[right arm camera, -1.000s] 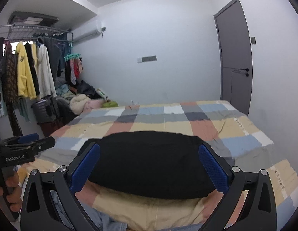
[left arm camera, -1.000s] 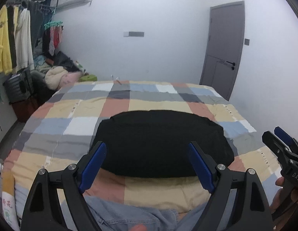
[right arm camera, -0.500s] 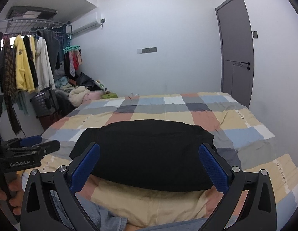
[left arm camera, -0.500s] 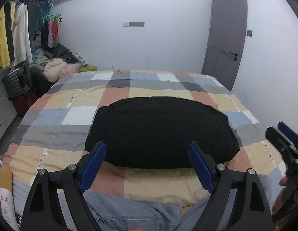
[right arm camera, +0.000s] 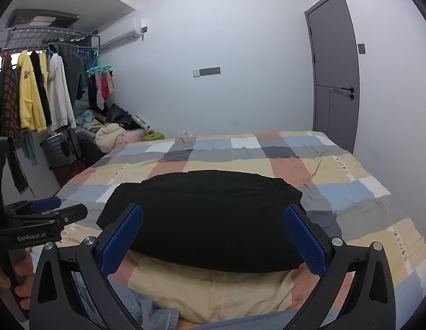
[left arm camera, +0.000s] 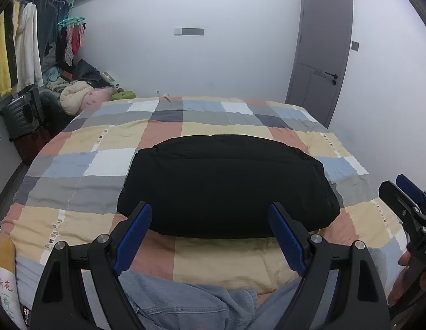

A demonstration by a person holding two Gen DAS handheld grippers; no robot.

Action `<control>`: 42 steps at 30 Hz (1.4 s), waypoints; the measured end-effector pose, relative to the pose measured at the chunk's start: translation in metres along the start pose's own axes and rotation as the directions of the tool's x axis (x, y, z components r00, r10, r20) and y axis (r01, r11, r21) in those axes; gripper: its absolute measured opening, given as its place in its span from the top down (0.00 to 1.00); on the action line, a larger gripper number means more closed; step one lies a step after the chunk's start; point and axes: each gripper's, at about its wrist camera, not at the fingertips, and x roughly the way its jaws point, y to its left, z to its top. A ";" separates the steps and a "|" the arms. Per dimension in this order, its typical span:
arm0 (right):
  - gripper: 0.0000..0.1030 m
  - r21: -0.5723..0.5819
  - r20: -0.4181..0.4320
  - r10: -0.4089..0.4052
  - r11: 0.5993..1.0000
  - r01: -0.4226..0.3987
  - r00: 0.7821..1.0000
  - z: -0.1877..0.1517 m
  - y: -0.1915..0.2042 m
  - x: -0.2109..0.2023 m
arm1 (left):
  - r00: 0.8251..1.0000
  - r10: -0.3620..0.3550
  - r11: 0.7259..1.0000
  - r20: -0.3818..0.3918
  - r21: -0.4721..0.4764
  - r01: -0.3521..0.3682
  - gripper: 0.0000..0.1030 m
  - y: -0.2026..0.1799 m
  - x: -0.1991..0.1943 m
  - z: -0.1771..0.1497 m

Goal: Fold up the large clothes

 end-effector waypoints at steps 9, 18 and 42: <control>0.00 0.005 -0.020 -0.003 1.000 0.003 1.000 -0.002 0.001 0.006 | 1.000 -0.013 1.000 0.005 -0.010 0.013 0.16 0.004 -0.003 0.002; 0.00 -0.013 -0.027 0.001 1.000 -0.001 1.000 -0.005 0.005 0.005 | 1.000 -0.009 1.000 0.003 -0.013 0.009 0.16 0.005 -0.001 0.002; 0.00 -0.003 -0.021 -0.003 1.000 0.003 1.000 -0.006 0.005 0.002 | 1.000 -0.022 1.000 0.006 -0.013 0.022 0.16 0.004 -0.004 -0.001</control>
